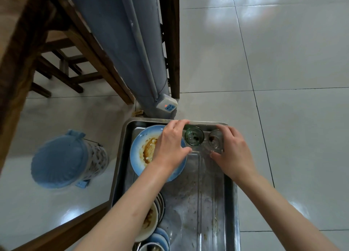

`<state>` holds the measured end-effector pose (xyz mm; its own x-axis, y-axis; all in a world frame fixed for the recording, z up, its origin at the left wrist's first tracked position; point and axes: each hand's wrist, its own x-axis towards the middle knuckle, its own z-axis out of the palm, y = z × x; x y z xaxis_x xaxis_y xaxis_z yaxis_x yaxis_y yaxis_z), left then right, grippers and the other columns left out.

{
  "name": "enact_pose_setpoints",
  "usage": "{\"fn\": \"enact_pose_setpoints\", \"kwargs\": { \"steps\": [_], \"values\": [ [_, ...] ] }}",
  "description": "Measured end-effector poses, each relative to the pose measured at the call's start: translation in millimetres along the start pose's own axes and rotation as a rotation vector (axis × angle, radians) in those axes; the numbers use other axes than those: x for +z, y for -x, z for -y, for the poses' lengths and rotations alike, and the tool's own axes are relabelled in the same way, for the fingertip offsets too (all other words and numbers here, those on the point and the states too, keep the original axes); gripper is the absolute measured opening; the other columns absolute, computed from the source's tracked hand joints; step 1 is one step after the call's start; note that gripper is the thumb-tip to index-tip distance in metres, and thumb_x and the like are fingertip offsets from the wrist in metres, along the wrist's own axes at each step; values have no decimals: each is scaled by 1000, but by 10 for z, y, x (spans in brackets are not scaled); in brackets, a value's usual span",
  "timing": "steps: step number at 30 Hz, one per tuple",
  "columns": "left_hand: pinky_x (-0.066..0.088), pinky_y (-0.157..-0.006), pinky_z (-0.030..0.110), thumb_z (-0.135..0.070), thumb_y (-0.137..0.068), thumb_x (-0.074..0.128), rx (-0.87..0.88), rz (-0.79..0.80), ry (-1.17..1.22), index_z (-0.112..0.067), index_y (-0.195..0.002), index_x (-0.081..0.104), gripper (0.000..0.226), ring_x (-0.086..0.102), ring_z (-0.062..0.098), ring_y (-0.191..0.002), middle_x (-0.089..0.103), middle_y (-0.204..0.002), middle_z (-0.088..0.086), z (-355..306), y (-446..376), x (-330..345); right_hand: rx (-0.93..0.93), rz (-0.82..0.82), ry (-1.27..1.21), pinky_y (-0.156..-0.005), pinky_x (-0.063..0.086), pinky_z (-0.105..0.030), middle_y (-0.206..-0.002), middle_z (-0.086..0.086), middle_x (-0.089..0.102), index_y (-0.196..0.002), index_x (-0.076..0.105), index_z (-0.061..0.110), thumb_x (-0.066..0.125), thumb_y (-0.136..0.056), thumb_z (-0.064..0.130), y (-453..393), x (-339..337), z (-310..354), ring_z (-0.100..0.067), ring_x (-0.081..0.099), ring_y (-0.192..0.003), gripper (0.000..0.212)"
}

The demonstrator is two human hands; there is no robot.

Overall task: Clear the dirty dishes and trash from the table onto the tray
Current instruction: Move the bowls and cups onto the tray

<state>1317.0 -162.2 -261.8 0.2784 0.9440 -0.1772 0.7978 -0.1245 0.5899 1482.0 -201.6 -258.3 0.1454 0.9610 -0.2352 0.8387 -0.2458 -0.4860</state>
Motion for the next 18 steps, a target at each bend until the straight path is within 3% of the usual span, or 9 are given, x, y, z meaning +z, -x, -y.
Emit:
{"fn": "enact_pose_setpoints", "kwargs": {
  "steps": [6, 13, 18],
  "values": [
    [35, -100, 26, -19, -67, 80, -25, -39, -19, -21, -132, 46, 72, 44, 16, -119, 50, -125, -1, -145, 279, -612, -51, -5, 1, -95, 39, -28, -132, -4, 47, -135, 43, 15, 77, -68, 8, 279, -370, 344, -22, 43, -120, 75],
    [38, -99, 27, -21, -68, 80, -62, -105, -2, -24, -130, 48, 70, 44, 13, -117, 51, -125, -4, -442, 968, -1588, -132, 16, -30, -99, 42, -36, -130, 0, 49, -135, 41, 21, 80, -69, 17, 737, -887, 1085, -20, 44, -120, 77],
    [32, -99, 17, -20, -67, 82, -59, -203, 0, -23, -130, 49, 72, 46, 10, -119, 54, -126, -4, -547, 1444, -2360, -215, 25, -54, -89, 37, -23, -126, 8, 48, -134, 37, 33, 80, -70, 24, 1053, -1188, 1670, -11, 42, -116, 77]
  ]
}}
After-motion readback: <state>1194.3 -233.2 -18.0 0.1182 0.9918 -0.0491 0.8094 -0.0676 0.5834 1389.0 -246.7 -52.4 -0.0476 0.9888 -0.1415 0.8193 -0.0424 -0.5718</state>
